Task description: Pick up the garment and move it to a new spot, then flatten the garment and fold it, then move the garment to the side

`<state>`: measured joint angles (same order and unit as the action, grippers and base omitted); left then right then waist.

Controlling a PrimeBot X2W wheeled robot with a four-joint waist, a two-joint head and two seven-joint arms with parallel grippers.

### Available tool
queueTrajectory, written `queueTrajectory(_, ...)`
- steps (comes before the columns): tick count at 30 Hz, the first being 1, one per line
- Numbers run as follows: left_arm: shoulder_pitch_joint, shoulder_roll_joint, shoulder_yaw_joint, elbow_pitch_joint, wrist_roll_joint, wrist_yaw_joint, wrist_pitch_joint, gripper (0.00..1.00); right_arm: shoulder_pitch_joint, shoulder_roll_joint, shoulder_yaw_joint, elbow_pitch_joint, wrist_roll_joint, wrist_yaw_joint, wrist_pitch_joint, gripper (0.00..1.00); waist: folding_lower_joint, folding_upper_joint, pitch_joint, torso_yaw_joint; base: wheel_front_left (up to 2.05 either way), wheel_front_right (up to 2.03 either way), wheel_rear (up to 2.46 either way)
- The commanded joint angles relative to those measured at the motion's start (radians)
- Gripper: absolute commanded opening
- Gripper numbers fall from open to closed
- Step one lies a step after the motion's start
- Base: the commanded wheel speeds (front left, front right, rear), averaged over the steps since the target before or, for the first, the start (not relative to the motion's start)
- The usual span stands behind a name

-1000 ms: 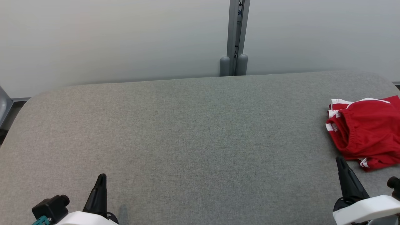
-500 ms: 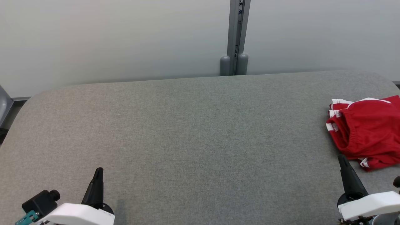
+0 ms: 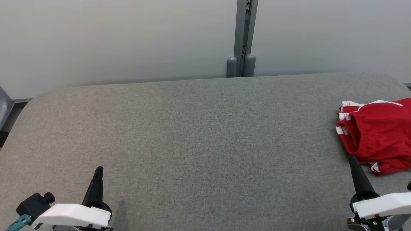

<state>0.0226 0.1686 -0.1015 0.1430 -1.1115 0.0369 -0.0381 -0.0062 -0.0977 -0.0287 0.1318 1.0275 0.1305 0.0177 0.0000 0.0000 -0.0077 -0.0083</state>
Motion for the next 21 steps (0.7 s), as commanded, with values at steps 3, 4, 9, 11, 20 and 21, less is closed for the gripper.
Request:
queueTrajectory(3,-0.036,-0.003,0.023,0.001,-0.047,-0.018,0.009,0.00,-0.025,-0.003,-0.010,0.001,0.056,0.000,0.008,0.00,0.0000,0.0000,0.001,0.000,0.00,0.00,0.00)
queueTrajectory(4,-0.036,-0.003,0.023,0.001,-0.047,-0.018,0.009,0.00,-0.025,-0.003,-0.010,0.001,0.056,0.000,0.008,0.00,0.0000,0.0000,0.001,0.000,0.00,0.00,0.00)
queueTrajectory(9,-0.048,-0.011,0.039,0.009,-0.093,-0.033,0.020,0.00,-0.035,0.000,-0.015,0.012,0.109,0.000,0.014,0.00,0.0000,0.0000,0.001,0.001,0.00,0.00,0.00)
queueTrajectory(11,-0.050,-0.014,0.045,0.013,-0.112,-0.039,0.025,0.00,-0.037,0.001,-0.017,0.016,0.130,0.000,0.017,0.00,0.0000,0.0000,0.002,0.001,0.00,0.00,0.00)
queueTrajectory(20,-0.067,-0.030,0.072,0.029,-0.187,-0.064,0.045,0.00,-0.051,0.006,-0.026,0.033,0.218,0.000,0.028,0.00,0.0000,0.0000,0.003,0.002,0.00,0.00,0.00)
queueTrajectory(21,-0.068,-0.032,0.075,0.031,-0.195,-0.067,0.046,0.00,-0.052,0.007,-0.026,0.035,0.227,0.000,0.030,0.00,0.0000,0.0000,0.003,0.002,0.00,0.00,0.00)
